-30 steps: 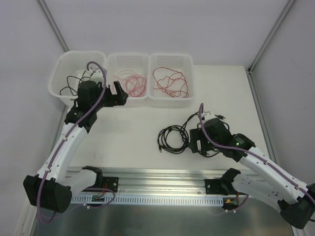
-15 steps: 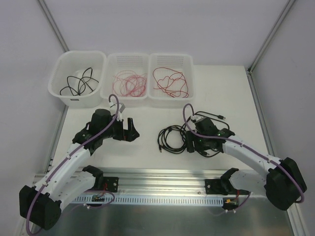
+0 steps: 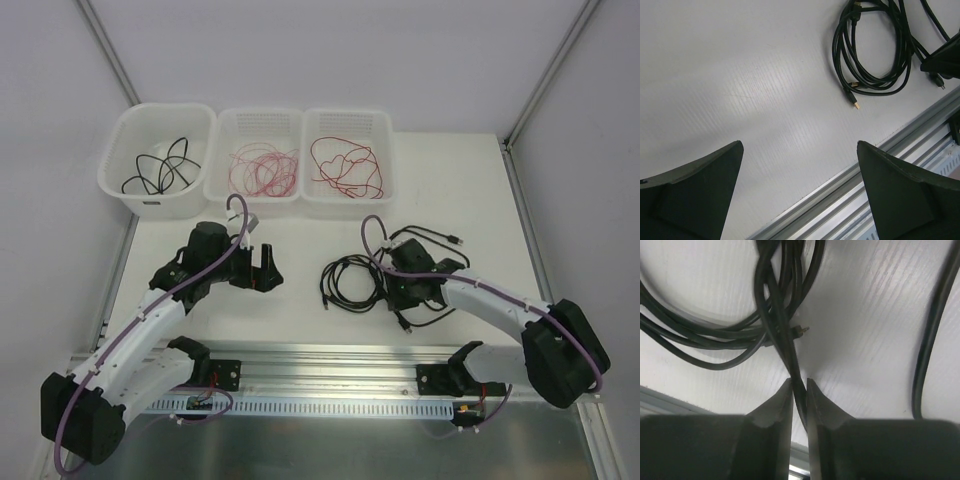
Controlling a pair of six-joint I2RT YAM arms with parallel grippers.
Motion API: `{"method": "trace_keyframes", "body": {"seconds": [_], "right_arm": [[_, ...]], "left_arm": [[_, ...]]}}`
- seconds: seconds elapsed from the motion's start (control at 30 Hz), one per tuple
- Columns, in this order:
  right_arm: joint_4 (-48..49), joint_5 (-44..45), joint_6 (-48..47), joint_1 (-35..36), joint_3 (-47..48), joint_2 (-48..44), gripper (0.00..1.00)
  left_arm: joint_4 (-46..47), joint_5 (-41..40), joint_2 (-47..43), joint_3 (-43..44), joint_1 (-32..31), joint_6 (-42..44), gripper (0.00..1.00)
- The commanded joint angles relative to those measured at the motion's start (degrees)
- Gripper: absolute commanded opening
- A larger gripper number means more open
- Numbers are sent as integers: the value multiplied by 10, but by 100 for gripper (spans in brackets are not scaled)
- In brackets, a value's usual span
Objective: Untangle the cables
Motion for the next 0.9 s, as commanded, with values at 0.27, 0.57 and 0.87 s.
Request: {"method": "trace_keyframes", "body": {"seconds": [0.27, 0.57, 0.87], "right_arm": [[-179, -3, -68, 6, 188, -152, 1], [-212, -29, -108, 77, 309, -172, 1], [-153, -25, -135, 165, 341, -134, 1]], "left_arm": [[-8, -6, -17, 6, 0, 9, 99], [-7, -3, -25, 6, 1, -14, 99], [1, 34, -67, 57, 0, -197, 99]]}}
